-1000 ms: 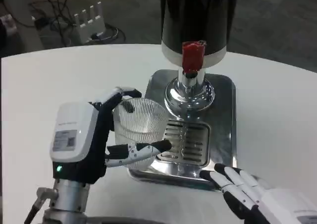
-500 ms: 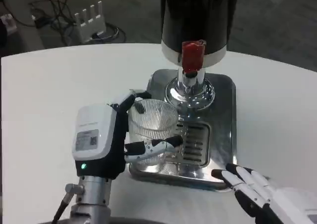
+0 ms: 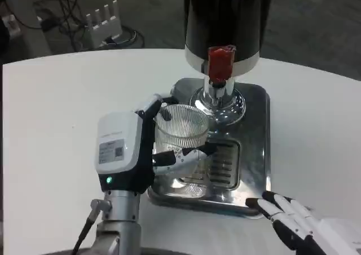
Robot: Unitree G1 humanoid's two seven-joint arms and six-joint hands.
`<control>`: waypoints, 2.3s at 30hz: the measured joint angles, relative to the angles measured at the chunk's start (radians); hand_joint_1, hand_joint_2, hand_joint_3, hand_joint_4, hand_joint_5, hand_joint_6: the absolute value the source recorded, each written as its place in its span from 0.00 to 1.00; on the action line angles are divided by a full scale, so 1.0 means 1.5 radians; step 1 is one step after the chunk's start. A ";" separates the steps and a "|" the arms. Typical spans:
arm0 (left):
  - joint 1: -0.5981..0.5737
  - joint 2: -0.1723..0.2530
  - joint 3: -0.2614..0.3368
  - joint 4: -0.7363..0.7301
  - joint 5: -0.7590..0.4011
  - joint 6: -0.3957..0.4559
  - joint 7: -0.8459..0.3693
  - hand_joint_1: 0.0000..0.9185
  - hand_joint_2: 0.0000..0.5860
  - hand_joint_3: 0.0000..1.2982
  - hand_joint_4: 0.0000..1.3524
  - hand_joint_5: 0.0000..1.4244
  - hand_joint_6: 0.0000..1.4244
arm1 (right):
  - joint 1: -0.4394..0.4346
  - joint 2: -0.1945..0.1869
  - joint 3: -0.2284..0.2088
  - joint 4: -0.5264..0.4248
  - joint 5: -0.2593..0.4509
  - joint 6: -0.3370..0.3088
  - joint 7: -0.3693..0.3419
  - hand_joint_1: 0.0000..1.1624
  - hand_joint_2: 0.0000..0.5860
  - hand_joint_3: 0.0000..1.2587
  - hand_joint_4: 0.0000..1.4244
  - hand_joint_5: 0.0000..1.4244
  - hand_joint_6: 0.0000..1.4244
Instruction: Grasp the cup under the faucet to collect the drink, then remove the cup.
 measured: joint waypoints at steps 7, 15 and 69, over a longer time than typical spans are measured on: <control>-0.054 -0.022 -0.020 0.070 -0.006 0.007 -0.004 0.47 0.04 0.59 0.65 0.72 0.83 | 0.026 -0.011 -0.007 0.004 0.013 -0.003 -0.023 0.49 0.78 0.08 0.00 0.00 0.00; -0.094 -0.040 -0.044 0.110 -0.025 0.018 -0.010 0.45 0.06 0.59 0.65 0.72 0.83 | 0.018 -0.016 -0.023 0.008 0.029 -0.002 -0.028 0.49 0.78 0.08 0.00 0.00 0.00; 0.076 0.027 0.010 -0.123 -0.160 -0.120 -0.164 0.02 0.18 0.27 0.30 0.34 0.32 | 0.023 -0.013 -0.013 0.023 0.054 -0.002 -0.087 0.51 0.80 0.10 0.00 0.00 0.00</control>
